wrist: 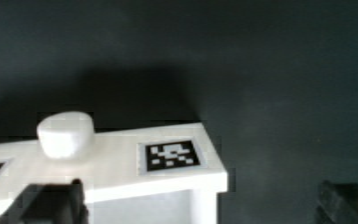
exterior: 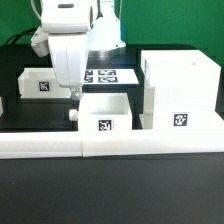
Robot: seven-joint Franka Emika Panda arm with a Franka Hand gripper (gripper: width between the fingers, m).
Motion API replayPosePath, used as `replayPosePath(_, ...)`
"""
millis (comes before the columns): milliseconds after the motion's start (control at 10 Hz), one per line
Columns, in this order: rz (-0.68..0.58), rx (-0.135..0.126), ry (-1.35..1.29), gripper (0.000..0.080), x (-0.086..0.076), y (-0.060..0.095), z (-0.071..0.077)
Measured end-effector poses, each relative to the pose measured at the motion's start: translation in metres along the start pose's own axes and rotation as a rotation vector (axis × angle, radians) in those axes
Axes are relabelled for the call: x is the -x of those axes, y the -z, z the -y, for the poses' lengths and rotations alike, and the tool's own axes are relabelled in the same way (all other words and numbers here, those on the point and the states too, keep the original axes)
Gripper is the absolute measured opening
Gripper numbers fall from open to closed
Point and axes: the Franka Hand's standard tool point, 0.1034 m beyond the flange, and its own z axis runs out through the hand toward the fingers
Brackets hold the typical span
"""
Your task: Assemble drawer
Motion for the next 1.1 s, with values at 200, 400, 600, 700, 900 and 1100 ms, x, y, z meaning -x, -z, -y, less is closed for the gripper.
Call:
replayPosePath(200,-0.002,0.015,0.032,0.0649,-0.006,0.009,0.002)
replayPosePath(400,-0.008,0.017,0.045,0.0649,-0.015,0.014,0.003)
replayPosePath(600,-0.009,0.007,0.042,0.0649,-0.015,0.010,0.006)
replayPosePath(700,-0.009,0.007,0.041,0.0649,-0.014,0.009,0.006)
replayPosePath(900,-0.008,0.015,0.075,0.0649,-0.012,0.004,0.007)
replayPosePath(1100,-0.011,0.025,0.083,0.0649,-0.018,-0.001,0.008)
